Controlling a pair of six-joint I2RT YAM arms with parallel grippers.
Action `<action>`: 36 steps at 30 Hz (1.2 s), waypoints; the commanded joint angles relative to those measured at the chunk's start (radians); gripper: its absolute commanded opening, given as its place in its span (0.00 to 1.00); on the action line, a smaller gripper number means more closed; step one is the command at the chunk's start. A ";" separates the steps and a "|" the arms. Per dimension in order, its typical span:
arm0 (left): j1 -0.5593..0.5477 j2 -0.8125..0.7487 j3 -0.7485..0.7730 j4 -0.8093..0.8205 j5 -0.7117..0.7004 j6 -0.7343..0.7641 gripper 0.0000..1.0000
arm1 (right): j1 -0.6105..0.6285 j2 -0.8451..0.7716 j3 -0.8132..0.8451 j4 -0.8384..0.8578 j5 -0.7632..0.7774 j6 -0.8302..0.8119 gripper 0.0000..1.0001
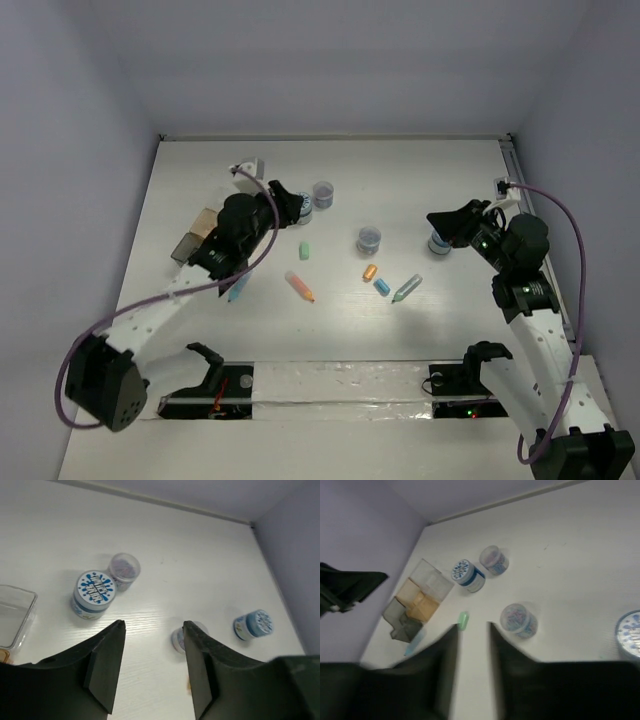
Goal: Sort the stationery into containers
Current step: Pick up the stationery from the center of the board.
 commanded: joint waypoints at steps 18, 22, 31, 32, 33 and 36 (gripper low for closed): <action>-0.109 0.684 0.469 -0.199 -0.498 0.284 0.73 | 0.021 0.012 0.000 0.085 -0.057 -0.012 0.85; -0.087 0.764 0.521 -0.201 -0.473 0.301 0.74 | 0.021 0.009 0.001 0.083 -0.057 -0.014 0.85; -0.046 0.864 0.568 -0.187 -0.437 0.310 0.64 | 0.030 0.007 0.000 0.085 -0.055 -0.014 0.83; -0.046 0.867 0.568 -0.186 -0.437 0.310 0.60 | 0.030 0.007 0.000 0.085 -0.055 -0.014 0.83; -0.046 0.867 0.566 -0.184 -0.432 0.310 0.56 | 0.030 0.009 0.000 0.085 -0.054 -0.014 0.83; -0.046 0.837 0.551 -0.170 -0.420 0.304 0.36 | 0.030 0.007 -0.002 0.085 -0.052 -0.014 0.83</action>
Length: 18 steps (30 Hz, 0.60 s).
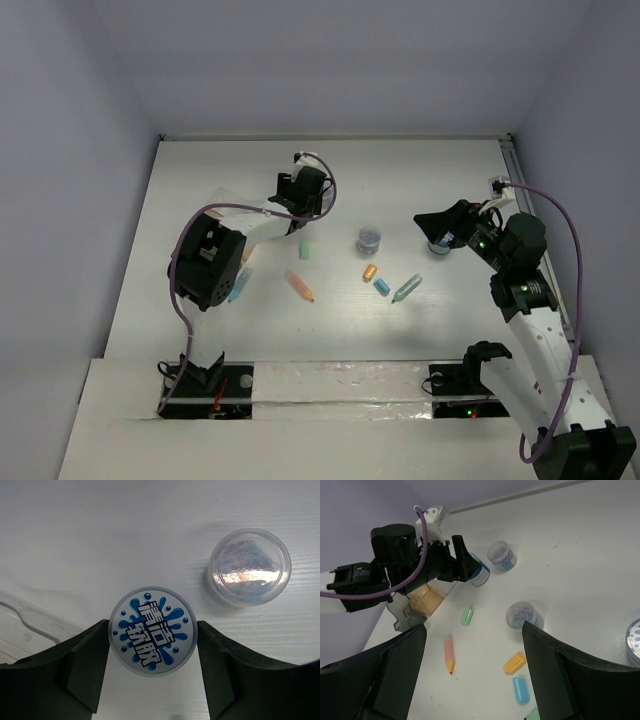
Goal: Sort the stationery into containers
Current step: Pick up the stationery from the center of the board.
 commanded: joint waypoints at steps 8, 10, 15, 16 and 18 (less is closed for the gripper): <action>0.001 -0.317 -0.048 0.057 0.003 -0.035 0.11 | 0.009 -0.006 0.000 0.069 -0.023 -0.002 0.79; 0.026 -0.361 -0.055 0.045 -0.005 -0.054 0.11 | 0.009 -0.006 -0.003 0.072 -0.021 -0.001 0.75; 0.153 -0.425 -0.065 -0.012 0.033 -0.125 0.11 | 0.018 -0.003 -0.003 0.063 -0.004 -0.008 0.66; 0.203 -0.427 -0.078 -0.024 0.040 -0.139 0.11 | 0.018 0.000 0.000 0.055 -0.001 -0.011 0.66; 0.242 -0.424 -0.092 -0.046 0.038 -0.168 0.11 | 0.018 0.000 0.004 0.052 0.003 -0.014 0.65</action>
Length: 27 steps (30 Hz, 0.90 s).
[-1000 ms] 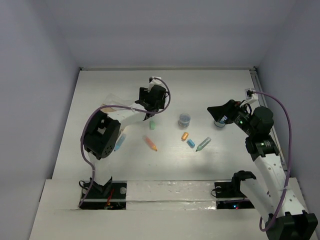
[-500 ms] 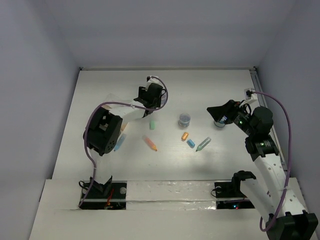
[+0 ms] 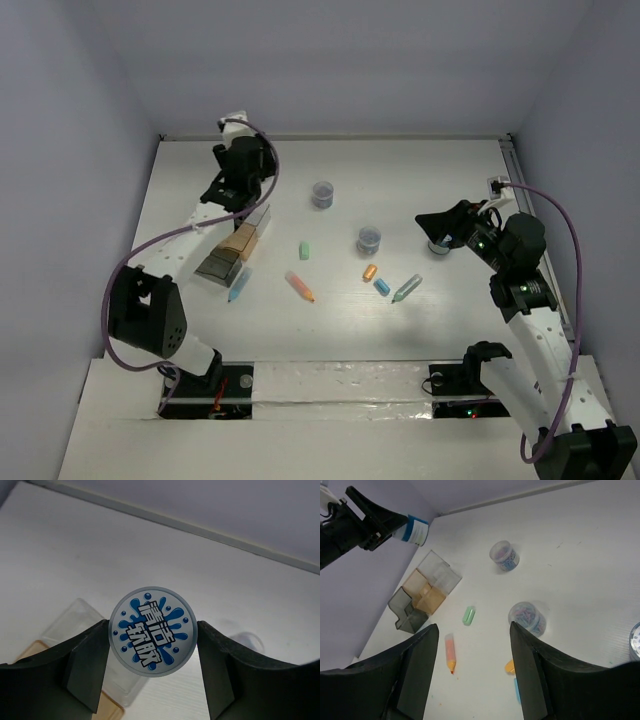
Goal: Sort the stationery into containers
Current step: Pick up the stationery from the center of the board, then place the stationery in the storage box.
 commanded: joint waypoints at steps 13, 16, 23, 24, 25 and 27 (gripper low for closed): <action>0.192 0.081 -0.051 -0.056 -0.113 -0.066 0.12 | 0.016 0.010 0.007 0.032 0.017 -0.020 0.60; 0.201 0.127 -0.033 -0.054 -0.136 -0.062 0.12 | 0.016 0.009 0.008 0.032 0.019 -0.022 0.60; 0.211 0.182 -0.028 -0.054 -0.147 -0.063 0.24 | 0.016 0.010 0.008 0.032 0.022 -0.025 0.61; 0.211 0.182 -0.028 -0.054 -0.148 -0.063 0.24 | 0.016 0.012 0.008 0.032 0.022 -0.025 0.61; 0.211 0.180 -0.030 -0.056 -0.148 -0.063 0.34 | 0.016 0.013 0.008 0.032 0.022 -0.025 0.62; 0.211 0.168 -0.030 -0.056 -0.151 -0.066 0.46 | 0.016 0.015 0.007 0.032 0.023 -0.025 0.63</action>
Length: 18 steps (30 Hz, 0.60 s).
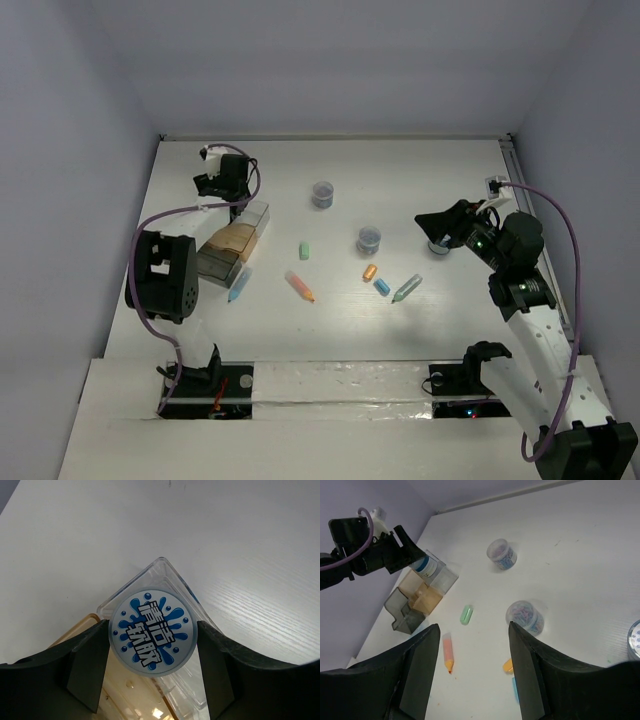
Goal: Sort the stationery into containers
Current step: Place the stationery in the storage box.
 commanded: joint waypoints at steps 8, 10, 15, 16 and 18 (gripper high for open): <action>-0.003 -0.173 0.016 0.075 0.059 -0.037 0.77 | 0.008 0.025 0.011 -0.008 0.061 -0.035 0.66; -0.003 -0.208 0.025 0.082 0.105 -0.037 0.78 | 0.008 0.034 0.019 -0.026 0.085 -0.046 0.67; -0.078 -0.422 0.008 0.100 0.252 -0.058 0.78 | 0.008 0.106 0.048 -0.103 0.237 -0.086 0.70; -0.100 -0.464 -0.016 0.105 0.301 -0.063 0.78 | 0.008 0.121 0.059 -0.130 0.310 -0.092 0.72; -0.156 -0.591 -0.050 0.114 0.370 -0.073 0.78 | 0.008 0.170 0.070 -0.155 0.378 -0.109 0.75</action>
